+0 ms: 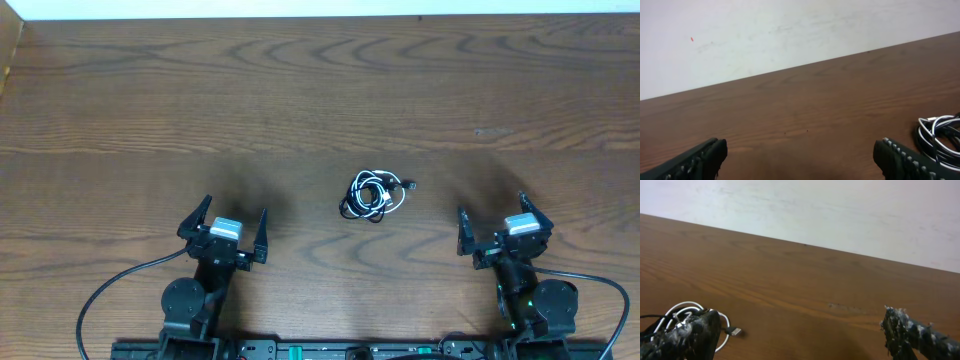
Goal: Untangle cables
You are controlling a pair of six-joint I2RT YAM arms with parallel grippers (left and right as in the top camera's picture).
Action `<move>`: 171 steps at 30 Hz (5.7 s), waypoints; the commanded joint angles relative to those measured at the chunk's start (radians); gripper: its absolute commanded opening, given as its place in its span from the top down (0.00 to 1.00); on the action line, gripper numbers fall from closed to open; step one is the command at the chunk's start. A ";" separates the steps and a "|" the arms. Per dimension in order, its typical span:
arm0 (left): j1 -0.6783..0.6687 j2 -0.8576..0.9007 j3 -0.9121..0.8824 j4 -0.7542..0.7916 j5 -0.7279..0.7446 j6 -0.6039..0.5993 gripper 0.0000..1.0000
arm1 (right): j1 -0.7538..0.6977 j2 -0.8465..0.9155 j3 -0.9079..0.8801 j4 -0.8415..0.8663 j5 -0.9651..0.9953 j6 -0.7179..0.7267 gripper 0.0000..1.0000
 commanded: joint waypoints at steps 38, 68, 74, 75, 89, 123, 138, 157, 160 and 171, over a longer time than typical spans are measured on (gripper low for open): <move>0.002 0.514 0.424 -0.418 0.042 -0.287 0.02 | 0.004 0.174 0.016 -0.002 0.000 0.216 0.01; 0.002 0.776 0.690 -0.636 0.114 -0.290 0.02 | 0.004 0.850 0.604 -0.428 0.052 0.185 0.01; 0.002 0.779 0.690 -0.636 0.114 -0.290 0.02 | 0.004 0.862 0.623 -0.385 0.049 0.186 0.01; 0.002 0.779 0.690 -0.636 0.114 -0.290 0.02 | 0.004 0.862 0.623 -0.382 0.049 0.186 0.01; 0.002 0.779 0.690 -0.585 0.118 -0.357 0.02 | 0.004 0.862 0.623 -0.380 0.019 0.197 0.01; -0.248 1.520 1.058 -0.522 0.268 -0.403 0.02 | 0.005 0.877 0.622 -0.386 0.019 0.258 0.01; -0.383 1.844 1.058 -0.296 0.268 -0.407 0.34 | 0.005 0.893 0.622 -0.401 0.019 0.261 0.03; -0.419 1.667 1.059 -0.355 0.269 -0.407 0.93 | 0.006 0.903 0.621 -0.400 -0.124 0.283 0.01; -0.425 1.587 1.059 -0.380 0.276 -0.407 0.92 | 0.006 0.933 0.620 -0.391 -0.198 0.283 0.01; -0.490 1.550 1.043 -0.505 0.279 -0.407 0.93 | 0.011 1.117 0.620 -0.242 -0.515 0.283 0.03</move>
